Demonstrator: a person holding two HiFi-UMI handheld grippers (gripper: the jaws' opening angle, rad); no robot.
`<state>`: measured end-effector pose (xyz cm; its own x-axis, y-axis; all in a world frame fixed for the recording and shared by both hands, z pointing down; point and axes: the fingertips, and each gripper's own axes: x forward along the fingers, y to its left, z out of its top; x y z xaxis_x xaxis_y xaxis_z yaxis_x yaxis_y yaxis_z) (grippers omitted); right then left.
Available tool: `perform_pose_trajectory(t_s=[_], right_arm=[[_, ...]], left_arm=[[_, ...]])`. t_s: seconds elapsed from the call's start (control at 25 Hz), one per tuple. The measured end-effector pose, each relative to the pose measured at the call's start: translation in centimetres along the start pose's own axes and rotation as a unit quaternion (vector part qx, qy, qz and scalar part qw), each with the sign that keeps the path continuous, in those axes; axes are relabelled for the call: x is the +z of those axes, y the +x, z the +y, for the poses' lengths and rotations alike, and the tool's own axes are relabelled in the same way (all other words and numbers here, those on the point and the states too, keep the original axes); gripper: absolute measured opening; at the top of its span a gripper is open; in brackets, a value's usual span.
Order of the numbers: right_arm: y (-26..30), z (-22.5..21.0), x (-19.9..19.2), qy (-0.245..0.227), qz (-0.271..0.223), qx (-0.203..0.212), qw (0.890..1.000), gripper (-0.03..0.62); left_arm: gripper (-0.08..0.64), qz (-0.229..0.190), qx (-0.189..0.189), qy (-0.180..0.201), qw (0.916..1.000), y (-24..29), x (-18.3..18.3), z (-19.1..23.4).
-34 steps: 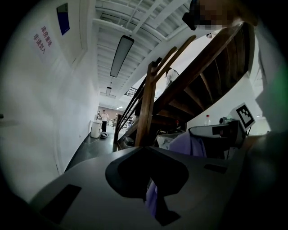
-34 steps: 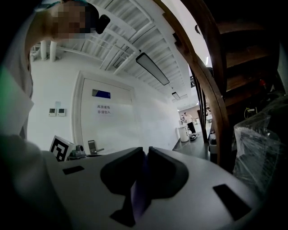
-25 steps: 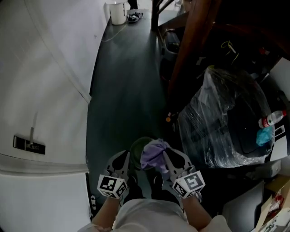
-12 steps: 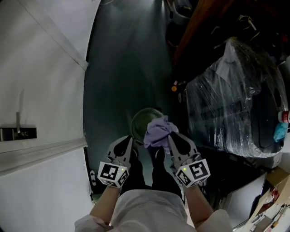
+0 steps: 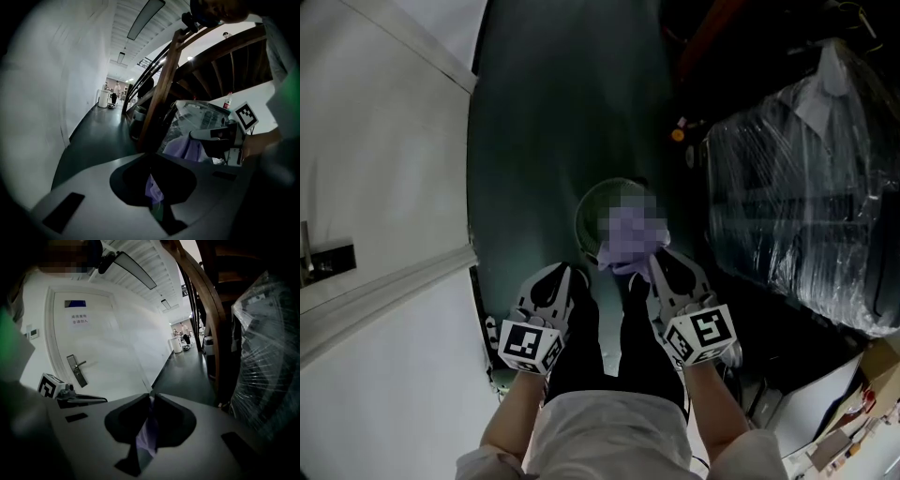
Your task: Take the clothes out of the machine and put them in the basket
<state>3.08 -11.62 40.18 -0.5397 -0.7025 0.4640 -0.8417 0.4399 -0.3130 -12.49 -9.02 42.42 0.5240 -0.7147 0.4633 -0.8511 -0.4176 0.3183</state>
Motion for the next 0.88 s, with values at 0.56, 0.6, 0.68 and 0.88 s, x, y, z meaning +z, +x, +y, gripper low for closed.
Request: perform_pose_trajectory(t_s=[0.56, 0.6, 0.68, 0.88], right_arm=[[8.3, -4.2, -15.0, 0.034, 0.116, 0.004, 0.993, 0.041], [8.9, -4.5, -16.0, 0.034, 0.121, 0.005, 0.992, 0.040], [10.1, -5.2, -17.9, 0.035, 0.133, 0.005, 0.991, 0.040], [12.4, -6.8, -22.9, 0.042, 0.172, -0.003, 0.984, 0.031]], left_arm=[[0.021, 0.093, 0.012, -0.028, 0.9952, 5.2, -13.3, 4.7], [0.021, 0.098, 0.011, -0.032, 0.9946, 5.4, -14.1, 4.8], [0.021, 0.104, 0.007, -0.035, 0.9940, 6.2, -15.5, 5.0], [0.021, 0.119, 0.002, -0.043, 0.9919, 8.2, -18.8, 5.5]])
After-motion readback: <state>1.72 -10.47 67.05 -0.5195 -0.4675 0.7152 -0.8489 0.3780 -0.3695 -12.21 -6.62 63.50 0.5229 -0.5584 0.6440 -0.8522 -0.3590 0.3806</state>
